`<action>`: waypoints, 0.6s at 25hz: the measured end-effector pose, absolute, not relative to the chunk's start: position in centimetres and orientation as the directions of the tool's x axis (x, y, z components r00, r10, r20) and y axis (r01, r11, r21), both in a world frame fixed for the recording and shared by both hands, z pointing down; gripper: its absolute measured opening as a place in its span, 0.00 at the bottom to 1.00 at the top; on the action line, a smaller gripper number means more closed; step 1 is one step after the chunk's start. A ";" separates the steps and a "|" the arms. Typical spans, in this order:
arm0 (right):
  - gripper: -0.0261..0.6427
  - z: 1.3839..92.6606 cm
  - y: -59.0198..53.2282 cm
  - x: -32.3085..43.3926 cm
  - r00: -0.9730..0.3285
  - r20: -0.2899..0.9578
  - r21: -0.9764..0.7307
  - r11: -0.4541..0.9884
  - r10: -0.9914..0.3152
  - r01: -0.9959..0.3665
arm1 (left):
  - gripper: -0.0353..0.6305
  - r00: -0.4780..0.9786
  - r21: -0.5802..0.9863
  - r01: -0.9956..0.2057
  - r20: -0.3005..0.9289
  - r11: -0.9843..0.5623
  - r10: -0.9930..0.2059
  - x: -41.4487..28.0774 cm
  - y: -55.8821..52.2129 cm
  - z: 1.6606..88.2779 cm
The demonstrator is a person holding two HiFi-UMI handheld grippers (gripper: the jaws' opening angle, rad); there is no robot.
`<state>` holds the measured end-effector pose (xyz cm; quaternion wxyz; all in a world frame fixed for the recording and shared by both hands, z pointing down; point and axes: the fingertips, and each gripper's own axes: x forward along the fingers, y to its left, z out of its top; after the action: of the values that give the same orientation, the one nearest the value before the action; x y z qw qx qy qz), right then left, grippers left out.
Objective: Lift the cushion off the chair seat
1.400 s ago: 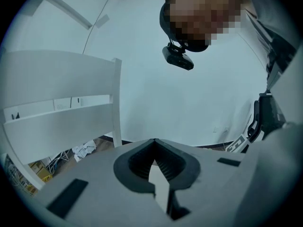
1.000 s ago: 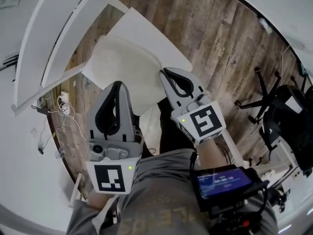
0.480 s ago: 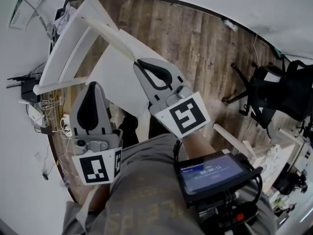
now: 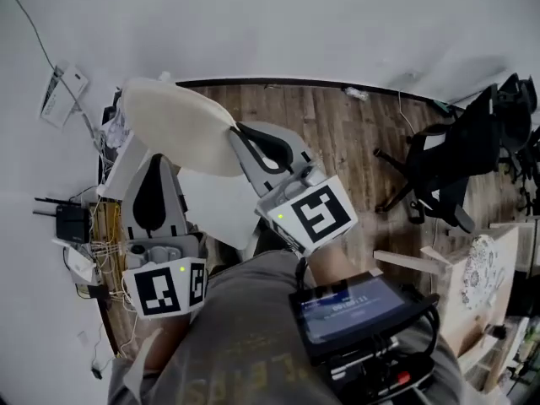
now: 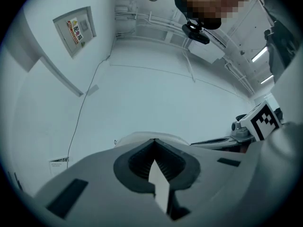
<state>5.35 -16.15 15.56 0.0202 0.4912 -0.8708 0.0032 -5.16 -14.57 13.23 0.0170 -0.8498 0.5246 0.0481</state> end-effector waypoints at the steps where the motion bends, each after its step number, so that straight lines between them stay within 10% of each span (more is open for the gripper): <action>1: 0.07 14.7 -15.8 5.3 -0.511 0.024 0.022 0.512 -0.859 -0.859 | 0.06 0.447 0.017 -0.892 -0.113 -0.452 -0.887 -5.4 -14.4 12.6; 15: 0.07 7.9 -10.3 7.3 -0.392 -0.092 0.097 0.384 -0.915 -0.918 | 0.06 0.486 -0.086 -0.873 -0.226 -0.480 -0.844 -4.8 -11.7 7.3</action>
<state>7.28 -10.26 7.86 -0.0118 0.5513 -0.8316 -0.0659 -4.77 -11.70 7.26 0.0946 -0.8569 0.5010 0.0764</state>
